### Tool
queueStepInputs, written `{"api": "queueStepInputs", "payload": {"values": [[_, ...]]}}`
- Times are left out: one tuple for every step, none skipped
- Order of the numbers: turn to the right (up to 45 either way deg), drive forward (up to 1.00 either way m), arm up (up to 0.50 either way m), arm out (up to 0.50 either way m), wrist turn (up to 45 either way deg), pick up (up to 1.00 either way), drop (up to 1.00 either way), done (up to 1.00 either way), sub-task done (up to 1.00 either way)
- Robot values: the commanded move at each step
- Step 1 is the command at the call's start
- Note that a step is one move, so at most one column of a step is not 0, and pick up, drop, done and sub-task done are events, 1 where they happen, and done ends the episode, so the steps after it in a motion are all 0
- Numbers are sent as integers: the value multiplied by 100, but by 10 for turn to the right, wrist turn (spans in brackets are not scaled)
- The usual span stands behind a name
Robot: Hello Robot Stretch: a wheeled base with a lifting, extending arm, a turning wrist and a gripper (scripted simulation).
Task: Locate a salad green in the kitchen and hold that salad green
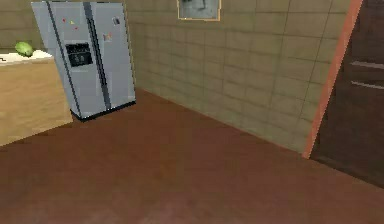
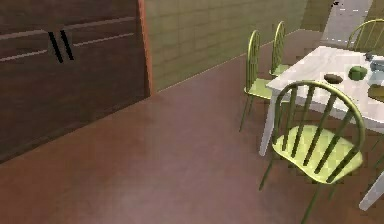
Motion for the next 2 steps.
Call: {"api": "queueStepInputs", "payload": {"values": [[0,50,0,0,0,0,0,0,0],[-390,0,0,0,0,0,0,0,0]]}}
